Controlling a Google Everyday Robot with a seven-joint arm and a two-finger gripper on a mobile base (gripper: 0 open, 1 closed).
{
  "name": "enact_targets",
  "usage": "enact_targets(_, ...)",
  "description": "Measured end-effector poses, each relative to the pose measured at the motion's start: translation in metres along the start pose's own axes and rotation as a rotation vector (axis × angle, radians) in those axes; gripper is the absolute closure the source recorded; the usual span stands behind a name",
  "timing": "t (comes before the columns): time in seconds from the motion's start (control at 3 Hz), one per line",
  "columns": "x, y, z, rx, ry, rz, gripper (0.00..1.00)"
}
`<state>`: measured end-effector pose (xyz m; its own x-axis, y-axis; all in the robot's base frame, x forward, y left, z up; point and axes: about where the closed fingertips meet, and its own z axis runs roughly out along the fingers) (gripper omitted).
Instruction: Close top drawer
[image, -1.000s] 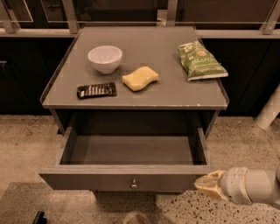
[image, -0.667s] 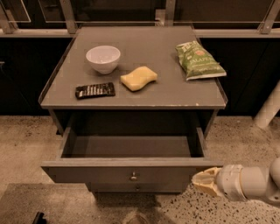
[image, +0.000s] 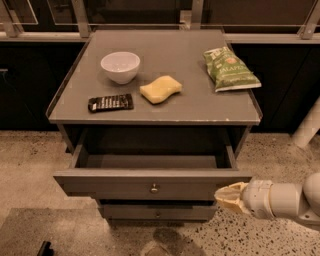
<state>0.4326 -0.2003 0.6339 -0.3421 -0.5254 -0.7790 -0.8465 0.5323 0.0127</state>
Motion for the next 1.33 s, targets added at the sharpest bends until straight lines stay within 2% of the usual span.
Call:
enact_targets(0.33, -0.033, -0.031, 0.016, 0.026, -0.092, -0.033, 1.00)
enact_targets(0.67, -0.033, -0.031, 0.016, 0.026, -0.092, -0.033, 1.00)
enact_targets(1.33, -0.037, -0.054, 0.030, 0.118, -0.120, -0.069, 1.00)
